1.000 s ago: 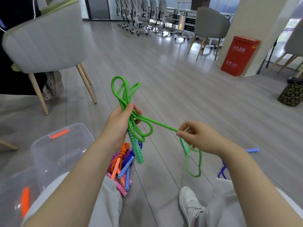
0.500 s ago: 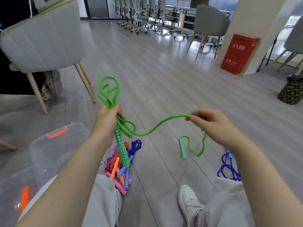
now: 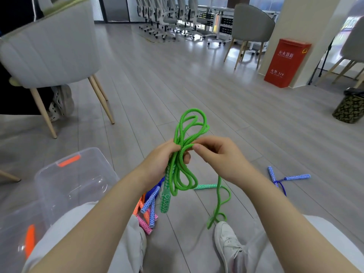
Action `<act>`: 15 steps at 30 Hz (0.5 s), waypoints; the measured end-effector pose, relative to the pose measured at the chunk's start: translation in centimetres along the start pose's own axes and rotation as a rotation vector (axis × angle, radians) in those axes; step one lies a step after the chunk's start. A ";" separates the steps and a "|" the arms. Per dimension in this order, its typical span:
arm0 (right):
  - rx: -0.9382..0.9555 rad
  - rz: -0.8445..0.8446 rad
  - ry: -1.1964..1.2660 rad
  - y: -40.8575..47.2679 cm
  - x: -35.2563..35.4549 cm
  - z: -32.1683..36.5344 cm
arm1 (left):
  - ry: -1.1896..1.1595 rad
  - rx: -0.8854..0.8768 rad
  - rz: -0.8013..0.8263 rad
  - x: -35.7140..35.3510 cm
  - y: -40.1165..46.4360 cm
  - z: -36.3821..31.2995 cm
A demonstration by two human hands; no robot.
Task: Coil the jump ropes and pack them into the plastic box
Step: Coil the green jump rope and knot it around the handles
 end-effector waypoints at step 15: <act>-0.235 0.157 0.029 -0.2 2.4 -0.8 | -0.043 -0.052 -0.038 0.4 -0.2 -0.3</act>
Point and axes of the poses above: each hand's wrist, its own y-axis towards the middle knuckle, its own x-axis out of the back of the hand, z = x × y, the point moved 1 cm from there along y, towards the middle knuckle, and after that the axes turned 5 degrees about -x, right-handed, at the moved point
